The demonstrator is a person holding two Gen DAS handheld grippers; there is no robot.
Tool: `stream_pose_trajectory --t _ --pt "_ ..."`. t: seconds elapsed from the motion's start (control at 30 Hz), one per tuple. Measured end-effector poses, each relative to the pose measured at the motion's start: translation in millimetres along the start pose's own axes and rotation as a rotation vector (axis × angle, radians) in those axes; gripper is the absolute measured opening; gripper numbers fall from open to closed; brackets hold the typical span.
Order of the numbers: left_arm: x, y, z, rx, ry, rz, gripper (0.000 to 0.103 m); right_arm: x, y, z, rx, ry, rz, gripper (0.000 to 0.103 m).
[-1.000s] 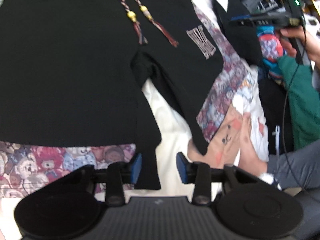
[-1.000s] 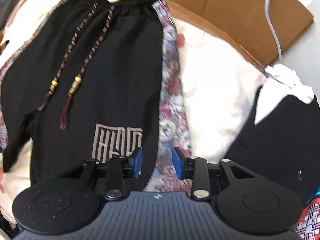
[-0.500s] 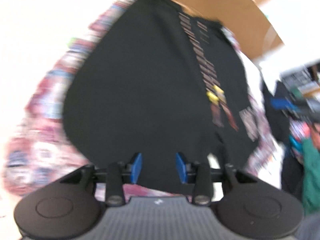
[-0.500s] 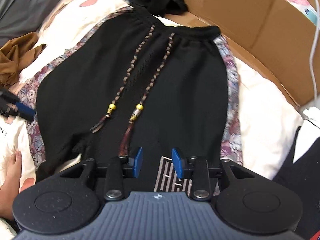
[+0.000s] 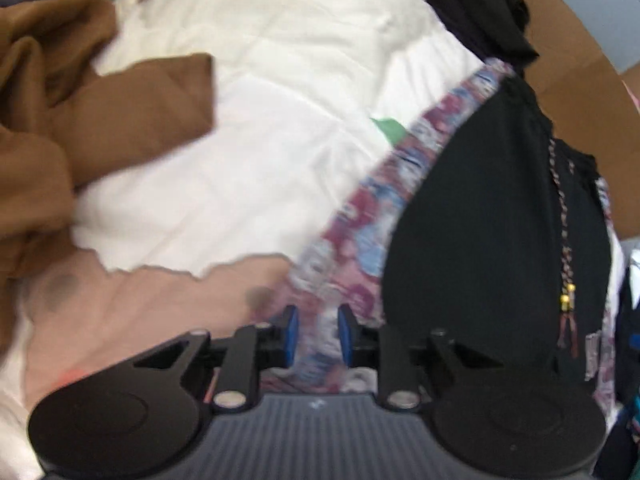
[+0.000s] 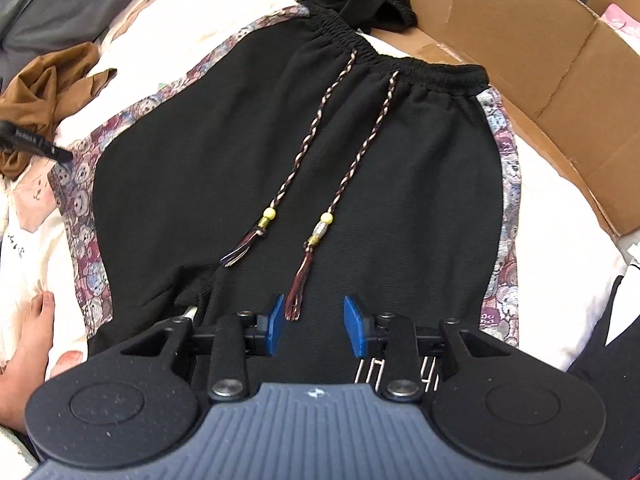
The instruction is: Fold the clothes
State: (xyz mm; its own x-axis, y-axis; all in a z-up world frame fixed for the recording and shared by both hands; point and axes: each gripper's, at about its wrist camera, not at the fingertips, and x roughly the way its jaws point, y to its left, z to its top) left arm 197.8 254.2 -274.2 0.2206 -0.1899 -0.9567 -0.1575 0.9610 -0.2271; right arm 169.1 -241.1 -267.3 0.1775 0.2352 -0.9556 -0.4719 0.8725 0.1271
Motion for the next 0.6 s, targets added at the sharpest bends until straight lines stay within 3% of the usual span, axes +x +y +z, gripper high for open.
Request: stream_pose_trajectory --t 0.2,0.3,0.4,0.6 --pt "7 20 -3 0.029 0.052 0.041 0.027 1 5 -1 -0.016 0.015 -0.004 0.037" --pt "7 33 -9 0.005 0.072 0.006 0.030 2 5 -3 -0.017 0.020 -0.006 0.037" --pt "11 38 -11 0.047 0.081 0.007 0.038 4 5 -5 -0.019 0.028 -0.012 0.037" --pt "22 44 -13 0.073 0.103 0.002 0.037 7 2 -9 -0.014 0.043 -0.022 0.037"
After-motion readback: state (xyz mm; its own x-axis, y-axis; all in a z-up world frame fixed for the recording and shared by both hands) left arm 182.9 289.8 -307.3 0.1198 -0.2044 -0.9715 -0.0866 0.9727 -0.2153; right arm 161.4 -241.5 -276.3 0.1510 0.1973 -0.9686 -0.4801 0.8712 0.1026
